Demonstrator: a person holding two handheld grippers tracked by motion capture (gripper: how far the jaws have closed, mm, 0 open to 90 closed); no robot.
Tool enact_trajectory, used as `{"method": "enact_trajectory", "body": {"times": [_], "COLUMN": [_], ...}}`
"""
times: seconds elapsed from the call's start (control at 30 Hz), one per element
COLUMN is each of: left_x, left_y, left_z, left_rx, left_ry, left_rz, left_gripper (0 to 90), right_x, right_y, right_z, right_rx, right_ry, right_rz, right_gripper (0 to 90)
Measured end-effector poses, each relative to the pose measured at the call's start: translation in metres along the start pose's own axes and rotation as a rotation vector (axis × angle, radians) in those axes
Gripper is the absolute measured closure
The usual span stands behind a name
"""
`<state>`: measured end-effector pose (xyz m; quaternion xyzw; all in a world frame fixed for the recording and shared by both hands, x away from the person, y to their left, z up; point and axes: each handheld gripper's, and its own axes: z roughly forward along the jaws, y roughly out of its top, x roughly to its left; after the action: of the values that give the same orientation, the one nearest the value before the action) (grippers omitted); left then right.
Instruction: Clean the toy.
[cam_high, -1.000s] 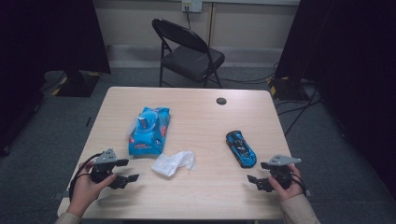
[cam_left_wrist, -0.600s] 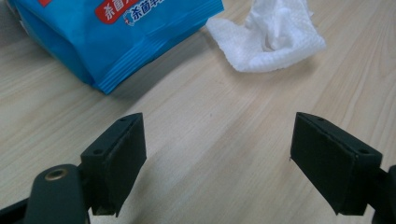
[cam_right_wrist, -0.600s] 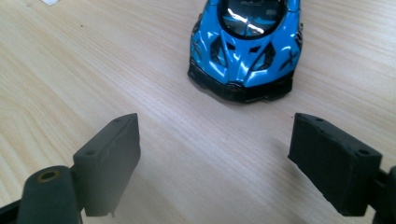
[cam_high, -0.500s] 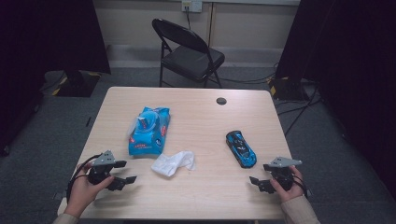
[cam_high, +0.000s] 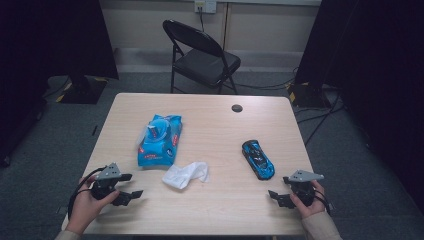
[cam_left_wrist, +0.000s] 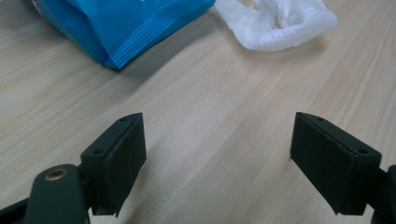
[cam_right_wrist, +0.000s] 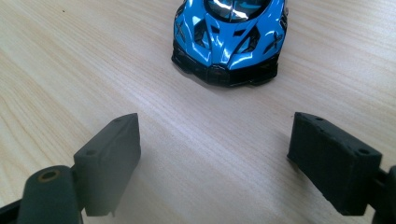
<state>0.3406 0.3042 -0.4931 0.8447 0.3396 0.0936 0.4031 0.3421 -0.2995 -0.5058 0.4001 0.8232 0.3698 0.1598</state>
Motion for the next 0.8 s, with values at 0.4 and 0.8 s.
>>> {"method": "enact_trajectory", "body": {"times": [0.4,0.8], "left_x": [-0.0012,-0.0028], "left_y": [-0.0040,-0.0079], "left_z": [0.0017,0.0052], "left_rx": [0.035,0.061], "left_ry": [0.023,0.039], "left_rz": [0.034,0.092], "left_gripper": [18.1,16.0], "right_x": [0.0023,0.0023], "right_y": [-0.0005,-0.0005], "right_z": [0.0005,0.0006], "right_rx": [0.006,0.007], "right_ry": [-0.013,-0.014], "right_rz": [-0.028,-0.028], "right_gripper": [15.9,15.6]}}
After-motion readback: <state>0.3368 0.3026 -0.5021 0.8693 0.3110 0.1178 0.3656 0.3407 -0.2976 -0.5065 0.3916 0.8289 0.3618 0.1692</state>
